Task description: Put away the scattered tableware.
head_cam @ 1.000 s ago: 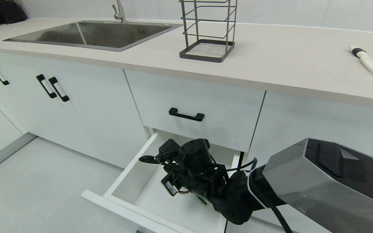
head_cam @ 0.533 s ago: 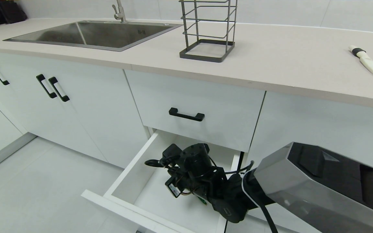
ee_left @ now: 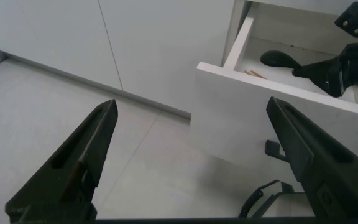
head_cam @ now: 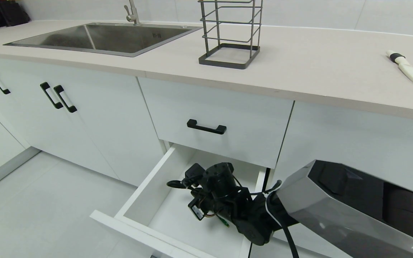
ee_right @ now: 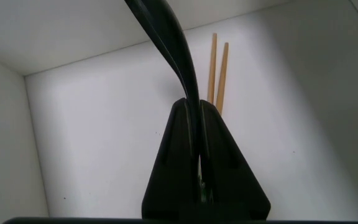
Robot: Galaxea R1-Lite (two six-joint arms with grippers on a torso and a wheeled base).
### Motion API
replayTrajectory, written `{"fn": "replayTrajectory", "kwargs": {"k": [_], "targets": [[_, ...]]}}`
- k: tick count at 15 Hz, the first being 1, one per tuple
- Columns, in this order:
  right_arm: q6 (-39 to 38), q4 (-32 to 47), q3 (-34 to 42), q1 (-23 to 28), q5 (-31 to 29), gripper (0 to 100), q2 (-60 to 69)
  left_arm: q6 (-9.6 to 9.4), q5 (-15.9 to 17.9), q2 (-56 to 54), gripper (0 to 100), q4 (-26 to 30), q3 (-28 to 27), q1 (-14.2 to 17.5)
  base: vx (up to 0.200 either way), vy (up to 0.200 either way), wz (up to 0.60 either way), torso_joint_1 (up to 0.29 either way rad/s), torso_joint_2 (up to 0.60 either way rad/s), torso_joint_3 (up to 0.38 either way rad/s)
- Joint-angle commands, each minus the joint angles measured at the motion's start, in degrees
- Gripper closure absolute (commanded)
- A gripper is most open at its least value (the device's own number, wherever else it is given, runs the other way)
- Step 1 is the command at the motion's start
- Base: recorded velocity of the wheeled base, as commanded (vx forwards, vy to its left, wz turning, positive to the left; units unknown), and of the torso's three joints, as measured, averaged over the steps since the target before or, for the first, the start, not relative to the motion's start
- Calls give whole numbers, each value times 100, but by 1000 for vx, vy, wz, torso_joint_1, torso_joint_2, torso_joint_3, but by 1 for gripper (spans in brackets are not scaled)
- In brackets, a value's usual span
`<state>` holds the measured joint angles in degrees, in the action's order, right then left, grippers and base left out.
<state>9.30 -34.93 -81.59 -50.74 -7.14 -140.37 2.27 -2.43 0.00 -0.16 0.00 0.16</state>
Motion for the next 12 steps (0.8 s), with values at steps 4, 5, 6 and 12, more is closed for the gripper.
{"fn": "replayTrajectory", "kwargs": {"k": [4,5,6,12], "targets": [[125,-5,20,2,20,100,-131,2,-4,0,0,-2,0,2,0,0,0,0,0,0],[125,-5,20,2,20,100,-148,2,-4,0,0,-2,0,2,0,0,0,0,0,0],[125,-5,20,2,20,100,-166,2,-4,0,0,-2,0,2,0,0,0,0,0,0],[133,-14,29,2,152,100,-236,2,-4,0,0,-2,0,2,0,0,0,0,0,0]]}}
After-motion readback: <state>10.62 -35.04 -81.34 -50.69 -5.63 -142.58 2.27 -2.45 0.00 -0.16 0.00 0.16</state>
